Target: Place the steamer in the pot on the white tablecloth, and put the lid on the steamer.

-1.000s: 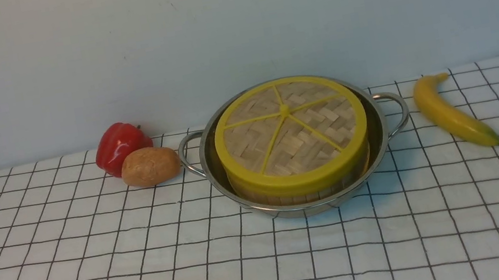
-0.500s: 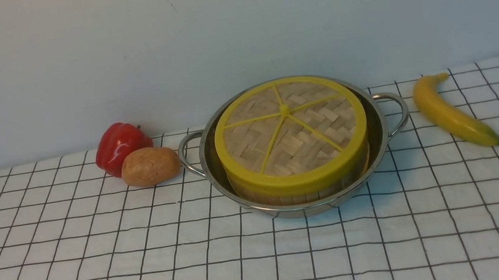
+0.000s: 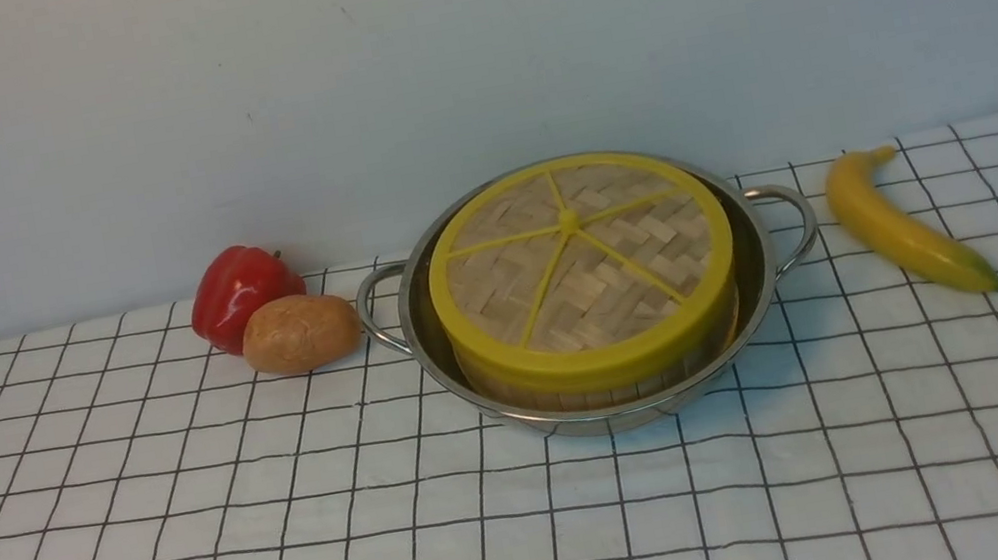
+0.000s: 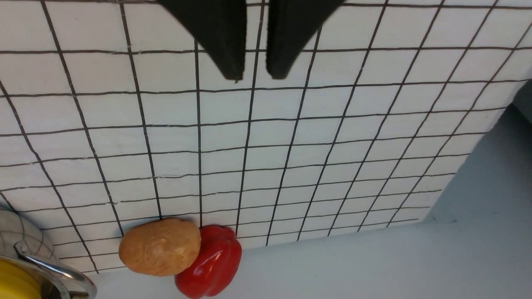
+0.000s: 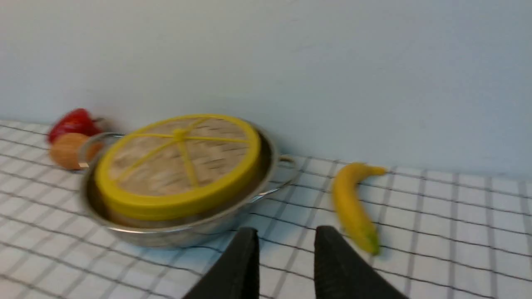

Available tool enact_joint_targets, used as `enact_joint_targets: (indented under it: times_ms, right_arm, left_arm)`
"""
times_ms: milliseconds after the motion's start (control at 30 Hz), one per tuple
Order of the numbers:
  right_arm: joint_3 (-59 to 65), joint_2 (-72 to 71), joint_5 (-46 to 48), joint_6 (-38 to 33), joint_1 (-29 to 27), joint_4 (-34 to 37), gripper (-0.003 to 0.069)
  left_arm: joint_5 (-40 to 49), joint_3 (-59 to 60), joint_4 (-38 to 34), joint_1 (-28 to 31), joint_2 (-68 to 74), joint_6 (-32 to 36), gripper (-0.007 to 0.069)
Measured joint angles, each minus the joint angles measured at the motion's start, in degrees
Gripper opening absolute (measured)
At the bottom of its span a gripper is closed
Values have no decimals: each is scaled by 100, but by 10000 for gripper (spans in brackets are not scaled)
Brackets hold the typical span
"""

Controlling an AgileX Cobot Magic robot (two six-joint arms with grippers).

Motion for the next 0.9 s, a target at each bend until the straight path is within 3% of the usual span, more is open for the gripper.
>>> enact_joint_targets:
  times_ms: [300,900]
  right_arm:
    - [2493,-1243,-1930,287,-1162,-464,239]
    - [2770,-1369,-1765,482,-1256,-465,240]
  left_arm:
    - [0,0,0,0,0,-4,88]
    - [-6,0,0,0,0,-7,118]
